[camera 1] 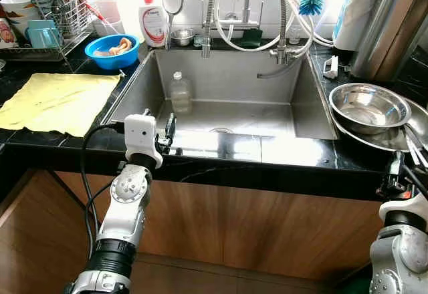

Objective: Kitchen organization

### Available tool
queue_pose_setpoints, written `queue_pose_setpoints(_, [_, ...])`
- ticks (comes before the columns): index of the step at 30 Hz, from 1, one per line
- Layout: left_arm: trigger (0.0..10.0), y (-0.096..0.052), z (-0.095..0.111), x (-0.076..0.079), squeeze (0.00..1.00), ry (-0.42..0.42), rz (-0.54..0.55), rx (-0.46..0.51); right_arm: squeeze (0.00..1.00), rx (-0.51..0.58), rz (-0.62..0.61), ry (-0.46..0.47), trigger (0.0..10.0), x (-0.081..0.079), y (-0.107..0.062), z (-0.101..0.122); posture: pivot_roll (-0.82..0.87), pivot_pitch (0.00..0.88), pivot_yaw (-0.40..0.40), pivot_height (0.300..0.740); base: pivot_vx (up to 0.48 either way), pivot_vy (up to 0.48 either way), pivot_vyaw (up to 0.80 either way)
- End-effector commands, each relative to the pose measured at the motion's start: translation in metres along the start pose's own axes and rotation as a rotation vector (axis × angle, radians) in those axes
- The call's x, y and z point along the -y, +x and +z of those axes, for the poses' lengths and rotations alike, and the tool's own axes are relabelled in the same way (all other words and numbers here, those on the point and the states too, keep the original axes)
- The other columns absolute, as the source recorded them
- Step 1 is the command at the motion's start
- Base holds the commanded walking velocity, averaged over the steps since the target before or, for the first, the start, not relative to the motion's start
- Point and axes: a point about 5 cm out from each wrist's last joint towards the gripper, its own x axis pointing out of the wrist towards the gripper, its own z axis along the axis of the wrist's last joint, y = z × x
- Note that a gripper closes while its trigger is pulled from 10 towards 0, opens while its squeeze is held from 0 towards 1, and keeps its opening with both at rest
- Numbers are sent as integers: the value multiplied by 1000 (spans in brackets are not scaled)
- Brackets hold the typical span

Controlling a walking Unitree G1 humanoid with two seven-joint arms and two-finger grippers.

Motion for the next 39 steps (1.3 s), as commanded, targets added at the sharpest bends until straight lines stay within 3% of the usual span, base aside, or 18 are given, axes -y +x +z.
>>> queue_pose_setpoints(1, [10000,-1,3,-2,0,16,-2,12,0,3,-2,-2,1490,0,1,-1,-57,0,38,720,0,0,0])
queue_pose_setpoints(2, [10000,-1,3,-2,0,18,-3,12,0,3,-2,-2,10000,0,1,-1,-57,0,38,720,0,0,0])
queue_pose_setpoints(39, [10000,1,6,0,0,46,-24,25,0,48,-31,35,10000,2,0,5,-62,0,50,720,0,0,0])
